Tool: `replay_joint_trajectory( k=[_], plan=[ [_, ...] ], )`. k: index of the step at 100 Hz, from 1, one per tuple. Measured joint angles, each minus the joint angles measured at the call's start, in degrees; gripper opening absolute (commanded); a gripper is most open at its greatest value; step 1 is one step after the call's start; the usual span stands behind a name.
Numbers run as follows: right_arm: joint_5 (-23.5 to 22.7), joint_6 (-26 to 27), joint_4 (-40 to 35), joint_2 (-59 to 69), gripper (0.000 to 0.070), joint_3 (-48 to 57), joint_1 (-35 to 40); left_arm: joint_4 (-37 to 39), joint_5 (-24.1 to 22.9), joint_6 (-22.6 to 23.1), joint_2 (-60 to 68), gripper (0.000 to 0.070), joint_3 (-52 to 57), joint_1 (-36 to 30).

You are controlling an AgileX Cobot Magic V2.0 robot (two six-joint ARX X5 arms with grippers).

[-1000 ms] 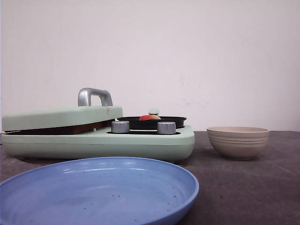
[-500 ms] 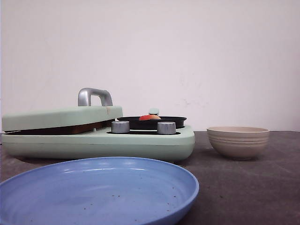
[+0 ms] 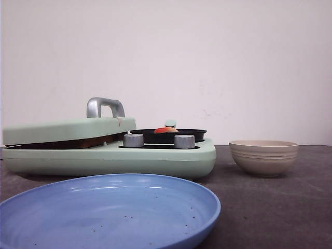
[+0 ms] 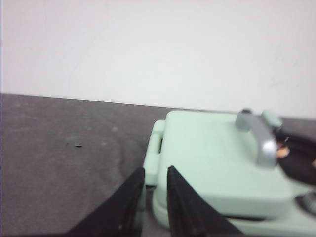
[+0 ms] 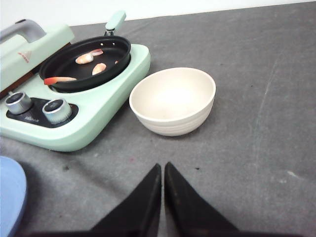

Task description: Make breakfast with bread and shrimp

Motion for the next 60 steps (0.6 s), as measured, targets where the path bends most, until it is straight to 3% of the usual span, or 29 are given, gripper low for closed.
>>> replay_joint_trajectory(
  k=[16, 35, 60],
  plan=[
    [-0.02, 0.0, 0.15, -0.13, 0.0, 0.0, 0.0, 3.37, 4.17, 2.45, 0.0, 0.0, -6.4, 3.34],
    [0.0, 0.0, 0.15, -0.17, 0.0, 0.0, 0.0, -1.97, 4.2, 3.91, -0.07, 0.0, -6.43, 3.89],
    [0.0, 0.0, 0.15, -0.22, 0.0, 0.0, 0.0, -1.88, 4.5, 4.55, 0.04, 0.0, -6.43, 3.63]
  ],
)
